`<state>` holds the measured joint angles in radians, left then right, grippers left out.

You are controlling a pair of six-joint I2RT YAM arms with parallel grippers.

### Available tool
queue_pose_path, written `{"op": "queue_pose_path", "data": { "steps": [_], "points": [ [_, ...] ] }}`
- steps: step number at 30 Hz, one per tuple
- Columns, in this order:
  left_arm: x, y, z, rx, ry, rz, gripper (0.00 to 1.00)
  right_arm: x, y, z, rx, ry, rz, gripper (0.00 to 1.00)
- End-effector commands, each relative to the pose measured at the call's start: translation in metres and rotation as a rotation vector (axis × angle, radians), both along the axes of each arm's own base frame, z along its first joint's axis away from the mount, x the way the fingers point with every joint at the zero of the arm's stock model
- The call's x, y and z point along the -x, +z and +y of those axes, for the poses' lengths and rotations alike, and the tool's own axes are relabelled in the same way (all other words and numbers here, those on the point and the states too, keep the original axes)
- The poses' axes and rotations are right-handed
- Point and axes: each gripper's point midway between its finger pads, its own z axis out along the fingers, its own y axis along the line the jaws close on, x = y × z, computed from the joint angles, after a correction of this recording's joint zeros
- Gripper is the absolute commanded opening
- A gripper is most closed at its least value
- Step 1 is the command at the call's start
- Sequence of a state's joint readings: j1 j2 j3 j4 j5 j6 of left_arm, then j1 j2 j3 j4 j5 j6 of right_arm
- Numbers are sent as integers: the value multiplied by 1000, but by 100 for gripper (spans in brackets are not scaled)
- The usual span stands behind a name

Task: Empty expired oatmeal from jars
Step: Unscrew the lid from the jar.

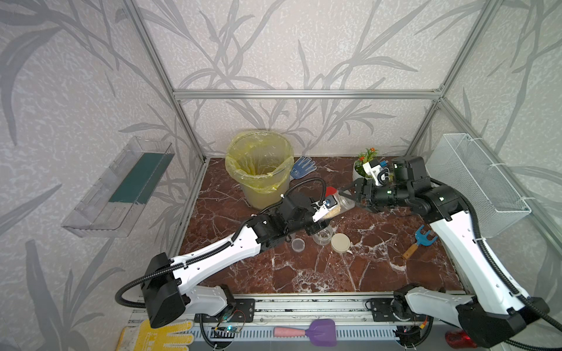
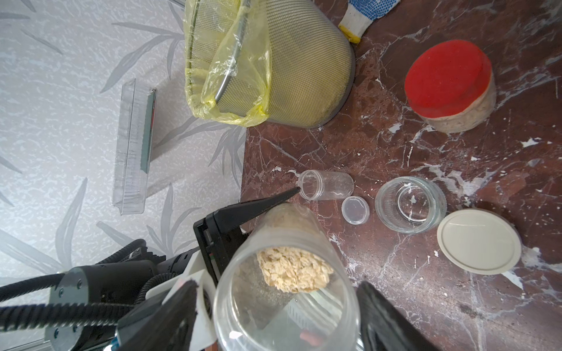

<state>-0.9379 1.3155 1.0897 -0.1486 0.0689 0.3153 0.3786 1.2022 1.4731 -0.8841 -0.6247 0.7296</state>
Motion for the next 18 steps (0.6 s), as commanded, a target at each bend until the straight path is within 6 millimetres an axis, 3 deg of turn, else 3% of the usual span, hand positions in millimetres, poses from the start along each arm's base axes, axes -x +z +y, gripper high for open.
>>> {"op": "queue_pose_path", "data": {
  "steps": [1,8,13,15,17,18],
  "points": [
    [-1,29,-5,55,-16,-67,0,0,11,1,-1,14,-51,78],
    [0,28,-7,54,-25,-63,0,2,9,9,21,61,-58,74],
    [1,28,-6,54,-27,-62,0,3,9,11,31,78,-74,63],
    [3,29,-6,61,-33,-58,0,4,9,10,60,106,-112,53],
    [9,33,-6,90,-55,-39,0,7,17,11,92,177,-210,27],
    [15,37,-6,131,-79,-18,0,13,31,16,105,287,-336,19]
  ]
}}
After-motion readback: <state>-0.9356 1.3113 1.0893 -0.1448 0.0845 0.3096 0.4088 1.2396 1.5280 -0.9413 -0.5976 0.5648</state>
